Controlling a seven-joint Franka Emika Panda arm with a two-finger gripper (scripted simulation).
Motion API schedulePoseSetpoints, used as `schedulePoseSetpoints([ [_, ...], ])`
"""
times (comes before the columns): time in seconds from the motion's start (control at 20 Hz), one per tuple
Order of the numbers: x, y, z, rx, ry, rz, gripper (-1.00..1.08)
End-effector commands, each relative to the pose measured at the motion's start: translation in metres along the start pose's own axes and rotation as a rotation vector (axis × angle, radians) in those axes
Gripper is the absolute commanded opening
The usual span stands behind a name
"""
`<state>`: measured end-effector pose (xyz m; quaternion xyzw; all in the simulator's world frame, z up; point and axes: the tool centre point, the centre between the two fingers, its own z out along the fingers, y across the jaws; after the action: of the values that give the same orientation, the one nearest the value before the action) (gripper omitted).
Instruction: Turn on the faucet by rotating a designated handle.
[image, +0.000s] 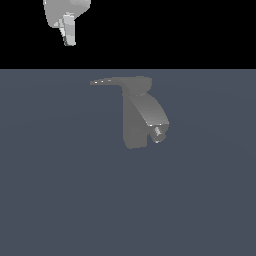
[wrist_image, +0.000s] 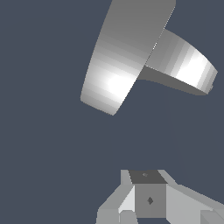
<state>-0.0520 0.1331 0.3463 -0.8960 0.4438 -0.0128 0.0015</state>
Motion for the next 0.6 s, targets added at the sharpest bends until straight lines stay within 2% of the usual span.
schedulePoseSetpoints([
  [0.0,0.007,-0.012,0.009,-0.001,-0.002,0.05,-1.0],
  [0.55,0.048,-0.059,0.052,-0.009,-0.008,0.28,-1.0],
])
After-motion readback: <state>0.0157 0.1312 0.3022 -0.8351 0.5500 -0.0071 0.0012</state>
